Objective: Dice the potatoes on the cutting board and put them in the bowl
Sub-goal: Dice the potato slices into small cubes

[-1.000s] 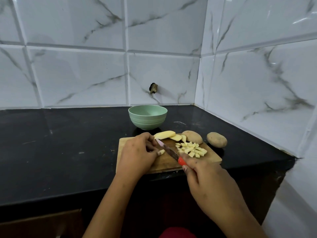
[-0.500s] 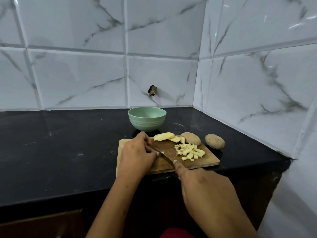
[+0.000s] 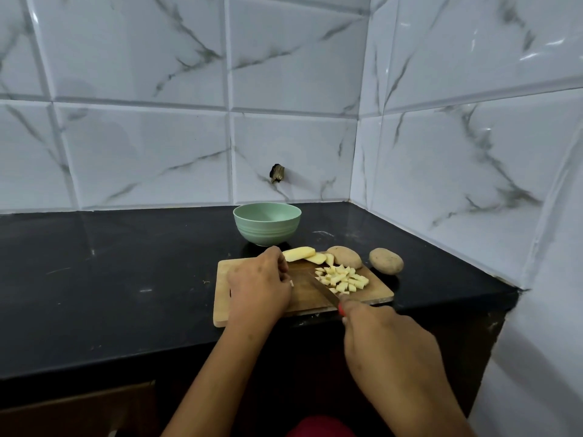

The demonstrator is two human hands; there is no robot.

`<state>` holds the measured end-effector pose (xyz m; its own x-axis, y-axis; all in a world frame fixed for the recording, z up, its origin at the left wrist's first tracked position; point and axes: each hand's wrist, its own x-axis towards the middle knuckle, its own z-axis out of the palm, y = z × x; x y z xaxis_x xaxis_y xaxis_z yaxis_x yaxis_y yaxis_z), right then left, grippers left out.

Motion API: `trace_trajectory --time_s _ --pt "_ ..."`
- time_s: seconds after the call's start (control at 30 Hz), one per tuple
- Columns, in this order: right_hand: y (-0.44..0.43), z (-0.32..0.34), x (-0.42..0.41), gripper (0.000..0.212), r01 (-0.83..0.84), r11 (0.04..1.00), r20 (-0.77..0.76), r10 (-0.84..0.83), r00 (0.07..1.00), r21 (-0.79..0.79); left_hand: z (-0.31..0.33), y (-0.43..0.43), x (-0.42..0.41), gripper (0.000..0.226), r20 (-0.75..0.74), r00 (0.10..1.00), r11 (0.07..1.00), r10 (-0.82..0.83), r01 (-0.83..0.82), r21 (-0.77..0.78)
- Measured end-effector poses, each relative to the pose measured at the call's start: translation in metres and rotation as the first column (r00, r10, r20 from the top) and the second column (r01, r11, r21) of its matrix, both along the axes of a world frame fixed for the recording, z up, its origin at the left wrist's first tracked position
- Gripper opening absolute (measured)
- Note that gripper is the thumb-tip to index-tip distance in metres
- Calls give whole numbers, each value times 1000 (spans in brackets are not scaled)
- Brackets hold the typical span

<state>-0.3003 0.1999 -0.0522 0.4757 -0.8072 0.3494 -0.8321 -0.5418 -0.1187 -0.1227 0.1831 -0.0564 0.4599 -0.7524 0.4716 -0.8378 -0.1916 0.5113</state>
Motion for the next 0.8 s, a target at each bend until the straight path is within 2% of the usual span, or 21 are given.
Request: trace_trajectory --time_s 0.07,0.13,0.37,0.47,0.57,0.7,0.8 --pt "-1 0 -8 30 9 1000 82 -10 997 12 3 -10 -3 13 15 999 998 -34 33 50" --pt "-5 0 -11 26 18 999 123 -22 992 33 5 -19 -8 12 -3 997 996 -75 75 51" --pt "-22 3 -27 36 58 997 235 -70 969 57 8 -36 -15 23 -142 961 972 -236 236 -20" --pt "-30 4 -35 36 10 992 335 -53 941 129 7 -38 -14 27 -219 936 961 -275 272 -44" --pt "-34 3 -37 36 -29 985 368 -36 929 168 10 -39 -8 27 -281 912 953 -300 299 -44" --pt "-42 -1 -35 37 -37 980 416 -49 908 195 20 -52 0 23 -86 965 968 -246 249 25" --pt "-51 -5 -32 37 -75 968 479 -51 876 239 30 -68 -1 24 60 965 951 -257 241 193"
